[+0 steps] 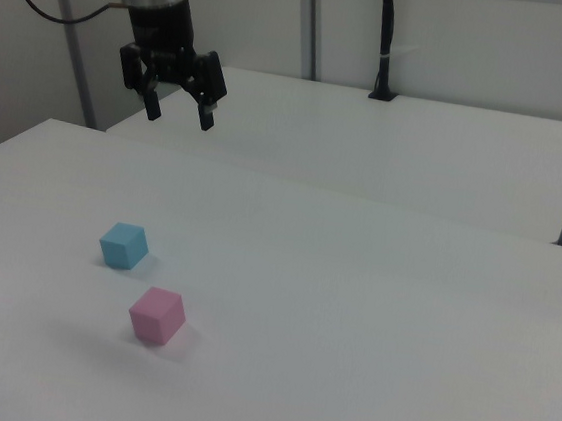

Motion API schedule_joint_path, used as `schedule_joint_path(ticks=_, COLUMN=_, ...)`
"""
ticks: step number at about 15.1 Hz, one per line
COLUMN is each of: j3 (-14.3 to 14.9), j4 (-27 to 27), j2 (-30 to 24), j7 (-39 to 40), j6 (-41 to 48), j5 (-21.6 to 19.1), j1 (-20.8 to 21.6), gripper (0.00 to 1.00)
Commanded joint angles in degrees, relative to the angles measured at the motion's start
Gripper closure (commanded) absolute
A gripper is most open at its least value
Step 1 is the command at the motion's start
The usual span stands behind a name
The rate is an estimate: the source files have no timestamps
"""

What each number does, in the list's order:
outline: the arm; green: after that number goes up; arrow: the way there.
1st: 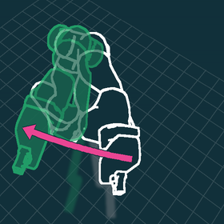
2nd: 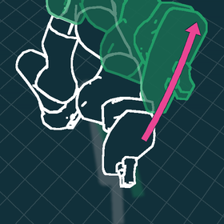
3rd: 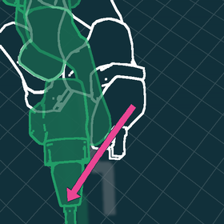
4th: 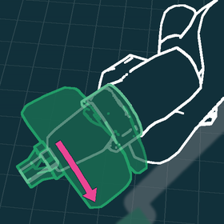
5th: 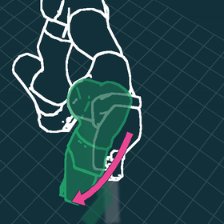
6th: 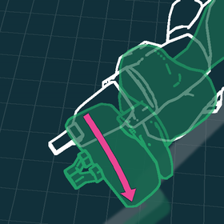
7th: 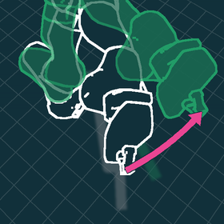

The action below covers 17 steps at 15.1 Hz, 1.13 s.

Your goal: Put blue cube on pink cube

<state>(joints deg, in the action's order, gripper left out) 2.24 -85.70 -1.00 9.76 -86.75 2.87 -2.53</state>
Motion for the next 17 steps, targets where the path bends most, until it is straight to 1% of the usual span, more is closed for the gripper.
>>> schedule_joint_path(ticks=1, j3=0.4, j4=-2.0, j2=-0.7, j7=1.3, j6=-1.5, j5=-0.6, j1=0.6, gripper=0.00)
schedule_joint_path(ticks=3, j3=0.4, j4=-2.0, j2=-0.8, j7=2.1, j6=-1.2, j5=-0.6, j1=0.4, gripper=0.00)
schedule_joint_path(ticks=5, j3=0.4, j4=-2.0, j2=-0.8, j7=5.3, j6=-0.8, j5=-0.6, j1=0.3, gripper=0.00)
schedule_joint_path(ticks=8, j3=0.4, j4=-2.0, j2=-0.9, j7=5.5, j6=-0.8, j5=-0.6, j1=0.3, gripper=0.00)
schedule_joint_path(ticks=12, j3=0.4, j4=-2.0, j2=-1.1, j7=4.8, j6=-0.1, j5=-0.7, j1=0.3, gripper=0.00)
schedule_joint_path(ticks=13, j3=0.3, j4=-1.9, j2=-1.1, j7=4.7, j6=0.2, j5=-1.1, j1=0.3, gripper=0.00)
schedule_joint_path(ticks=15, j3=0.6, j4=-1.7, j2=-1.1, j7=2.6, j6=0.2, j5=-3.5, j1=0.2, gripper=0.00)
schedule_joint_path(ticks=17, j3=0.6, j4=-1.7, j2=-1.1, j7=0.3, j6=0.1, j5=-3.8, j1=0.2, gripper=0.00)
